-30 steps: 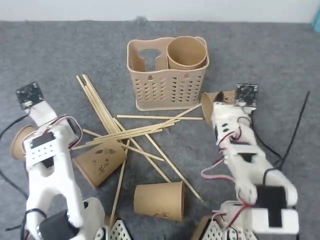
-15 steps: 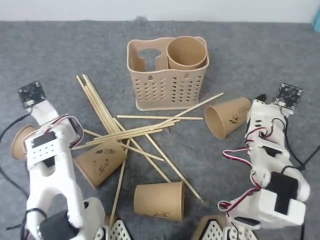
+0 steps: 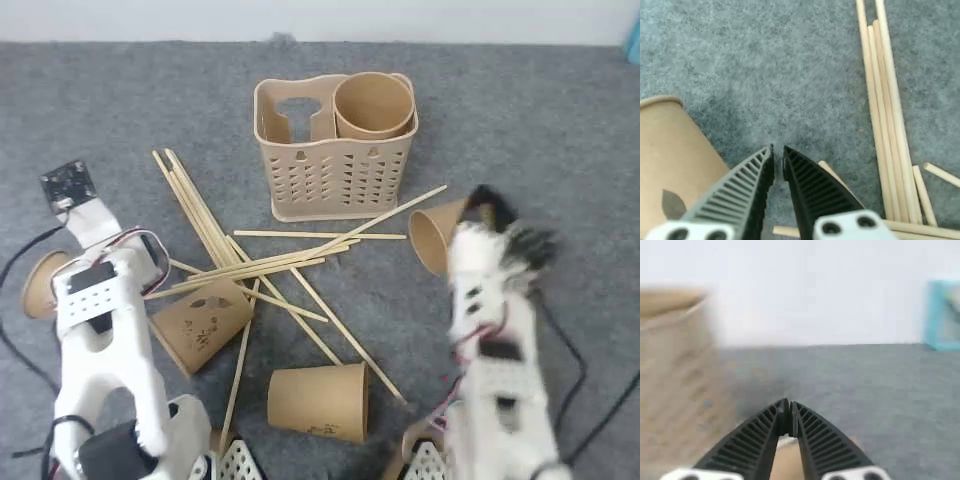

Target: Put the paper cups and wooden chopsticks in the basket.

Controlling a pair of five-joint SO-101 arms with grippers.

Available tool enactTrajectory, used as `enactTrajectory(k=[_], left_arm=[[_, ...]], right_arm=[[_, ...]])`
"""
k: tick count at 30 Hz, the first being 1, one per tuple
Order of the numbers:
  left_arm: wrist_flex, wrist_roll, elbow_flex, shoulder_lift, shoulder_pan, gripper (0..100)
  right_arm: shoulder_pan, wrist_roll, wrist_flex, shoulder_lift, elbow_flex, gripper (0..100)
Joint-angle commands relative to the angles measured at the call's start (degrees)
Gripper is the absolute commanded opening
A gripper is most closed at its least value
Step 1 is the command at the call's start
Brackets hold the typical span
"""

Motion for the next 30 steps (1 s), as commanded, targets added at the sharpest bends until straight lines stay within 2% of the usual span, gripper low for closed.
enactTrajectory(k=[1,5,8,12,21,30], left_arm=[[-1.9,0.0,-0.5,0.1,0.5,3],[-1.9,0.0,-0.5,0.1,0.5,3],[-1.9,0.0,-0.5,0.1,0.5,3],[-1.9,0.0,-0.5,0.1,0.5,3],[-1.8,0.0,-0.3,0.1,0.4,3],[-1.8,0.0,-0.3,0.1,0.3,3]], right_arm=[[-10.3,4.9,19.5,-19.4,2.0,0.7],[-16.3,2.5,40.5,-32.8,0.1,0.7],[-19.3,2.5,49.3,-40.2,0.6,0.7],[-20.2,2.5,57.3,-42.2,1.1,0.7],[-15.7,2.1,66.1,-29.0,-9.4,0.7],[-12.0,-1.8,65.2,-2.7,-24.3,0.7]])
